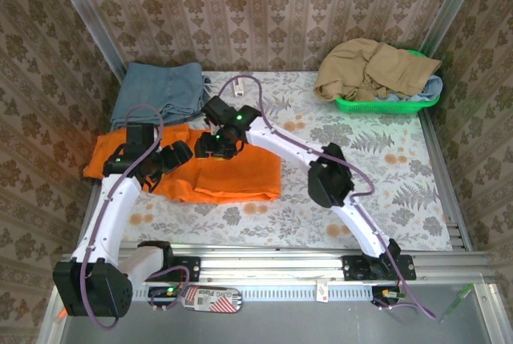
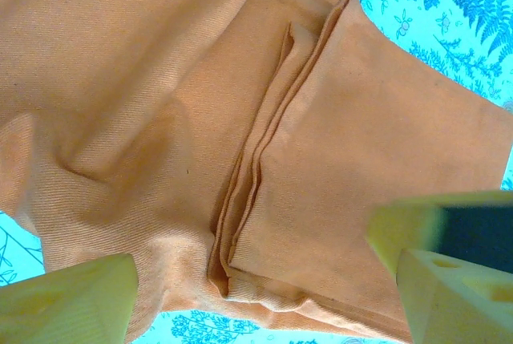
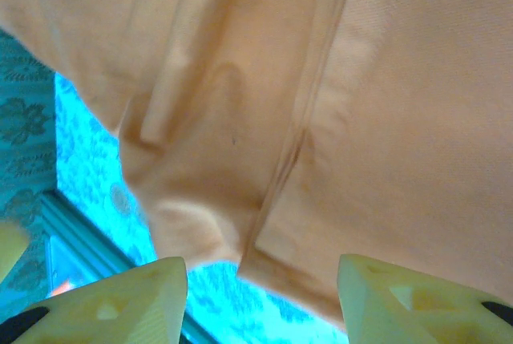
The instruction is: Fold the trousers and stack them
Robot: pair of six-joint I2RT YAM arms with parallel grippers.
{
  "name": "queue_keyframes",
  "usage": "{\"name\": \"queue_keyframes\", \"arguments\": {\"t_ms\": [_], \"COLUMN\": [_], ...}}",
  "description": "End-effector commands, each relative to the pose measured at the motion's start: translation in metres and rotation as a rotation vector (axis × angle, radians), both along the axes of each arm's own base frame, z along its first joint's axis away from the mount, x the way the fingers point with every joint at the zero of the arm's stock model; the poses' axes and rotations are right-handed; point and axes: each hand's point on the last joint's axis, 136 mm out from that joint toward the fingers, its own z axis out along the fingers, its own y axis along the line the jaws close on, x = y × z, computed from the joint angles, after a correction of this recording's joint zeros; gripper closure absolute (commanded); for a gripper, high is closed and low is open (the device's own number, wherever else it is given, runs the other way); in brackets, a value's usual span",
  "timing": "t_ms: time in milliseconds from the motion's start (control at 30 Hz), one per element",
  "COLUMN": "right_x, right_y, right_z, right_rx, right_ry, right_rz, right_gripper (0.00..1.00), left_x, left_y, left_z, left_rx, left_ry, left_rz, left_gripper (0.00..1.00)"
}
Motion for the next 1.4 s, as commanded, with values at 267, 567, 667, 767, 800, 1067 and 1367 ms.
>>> {"name": "queue_keyframes", "arguments": {"t_ms": [267,567,667,767,800,1067,1367], "right_x": [0.011,0.012,0.013,0.009,0.007,-0.007,-0.009], "right_y": [-0.189,-0.196,-0.193,-0.199,-0.205,-0.193,-0.163], "right_z": [-0.027,-0.080,-0.094,-0.107,-0.112,-0.122,-0.112], "right_rx": [0.052,0.098,0.101,0.049,0.021,0.115,0.254], "right_ry": [0.052,0.115,0.131,0.141,0.140,0.168,0.165], "right_rz": [-0.126,-0.090,-0.098,-0.120,-0.132,-0.078,-0.047], "right_gripper": [0.43,0.44,0.44,0.41,0.40,0.40,0.62], "left_x": [0.008,0.016,0.018,0.018,0.017,0.008,0.004], "left_y": [-0.076,-0.083,-0.084,-0.086,-0.088,-0.075,-0.075], "left_z": [-0.044,-0.078,-0.098,-0.116,-0.120,-0.150,-0.163], "left_rx": [0.062,0.069,0.076,0.063,0.051,0.019,-0.010], "left_ry": [0.072,0.128,0.157,0.181,0.184,0.234,0.245], "left_rz": [-0.222,-0.237,-0.230,-0.237,-0.244,-0.208,-0.199], "left_gripper": [0.17,0.18,0.18,0.19,0.19,0.19,0.20]}}
